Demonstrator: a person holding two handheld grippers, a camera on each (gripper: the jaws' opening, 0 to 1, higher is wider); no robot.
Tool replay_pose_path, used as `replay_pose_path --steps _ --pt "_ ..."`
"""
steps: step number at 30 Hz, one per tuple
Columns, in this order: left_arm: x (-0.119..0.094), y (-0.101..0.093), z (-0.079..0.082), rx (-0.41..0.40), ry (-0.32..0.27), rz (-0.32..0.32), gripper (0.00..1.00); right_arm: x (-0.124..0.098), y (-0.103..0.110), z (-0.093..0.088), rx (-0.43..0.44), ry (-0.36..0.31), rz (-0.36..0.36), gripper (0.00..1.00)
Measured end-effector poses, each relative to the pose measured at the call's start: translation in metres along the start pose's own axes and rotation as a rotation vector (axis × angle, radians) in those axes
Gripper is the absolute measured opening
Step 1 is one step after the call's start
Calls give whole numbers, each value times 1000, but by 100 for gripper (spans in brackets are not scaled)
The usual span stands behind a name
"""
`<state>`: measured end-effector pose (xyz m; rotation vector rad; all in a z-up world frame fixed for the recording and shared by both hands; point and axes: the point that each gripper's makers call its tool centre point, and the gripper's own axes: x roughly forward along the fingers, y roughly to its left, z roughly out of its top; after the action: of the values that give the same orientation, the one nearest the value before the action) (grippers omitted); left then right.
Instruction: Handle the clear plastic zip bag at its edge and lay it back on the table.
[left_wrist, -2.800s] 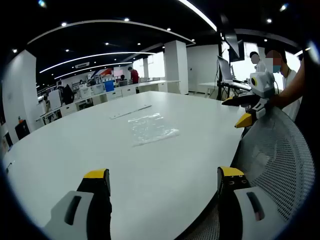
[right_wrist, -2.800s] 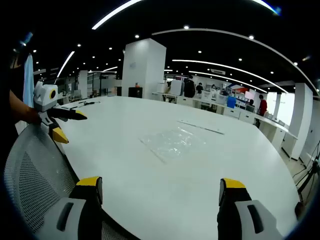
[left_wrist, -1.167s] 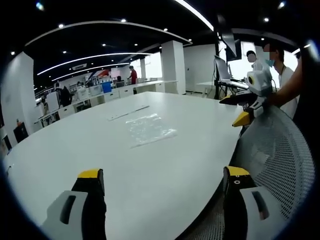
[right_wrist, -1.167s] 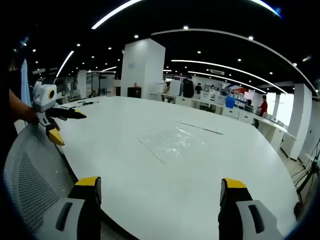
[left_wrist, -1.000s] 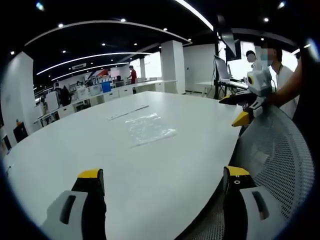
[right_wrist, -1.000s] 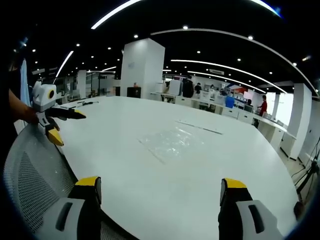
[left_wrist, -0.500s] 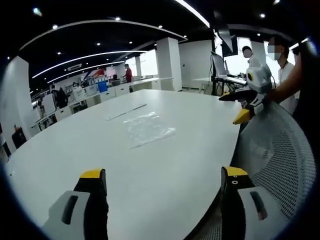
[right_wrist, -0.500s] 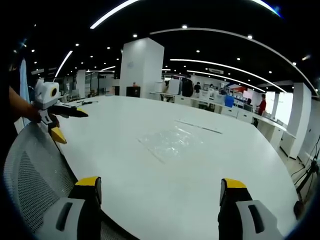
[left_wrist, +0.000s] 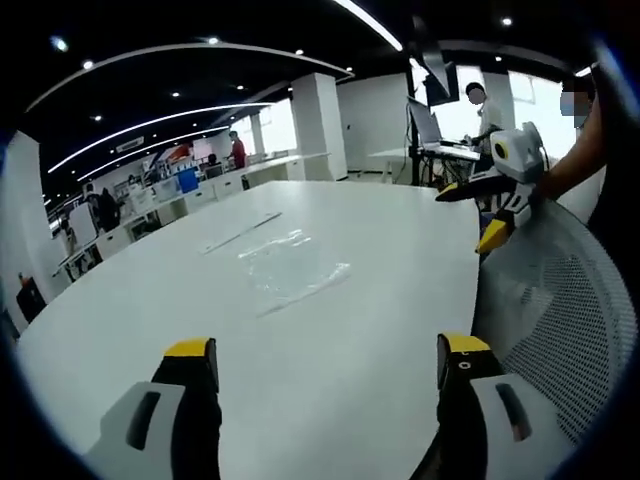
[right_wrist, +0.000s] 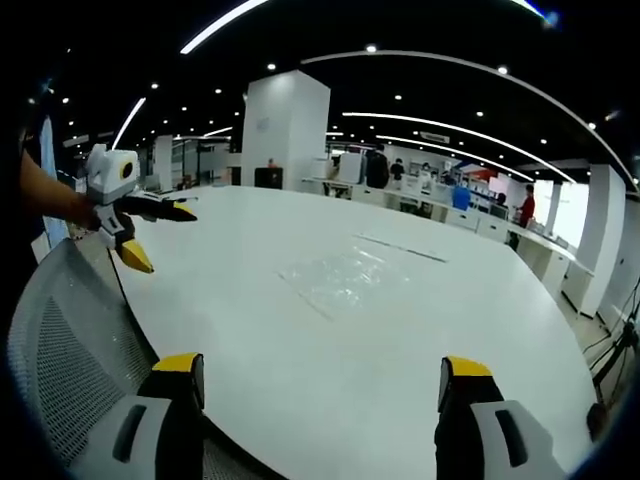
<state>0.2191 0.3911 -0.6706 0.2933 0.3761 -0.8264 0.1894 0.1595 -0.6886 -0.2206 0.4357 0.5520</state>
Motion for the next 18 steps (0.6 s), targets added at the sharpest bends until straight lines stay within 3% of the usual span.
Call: replay_pose_path --steps 8,18 --pt "20 6 4 72 31 -60 85 -1 -2 -2 3 13 -14 95" --pt "40 19 7 110 49 -89 79 0 -3 -2 2 14 -16 95"
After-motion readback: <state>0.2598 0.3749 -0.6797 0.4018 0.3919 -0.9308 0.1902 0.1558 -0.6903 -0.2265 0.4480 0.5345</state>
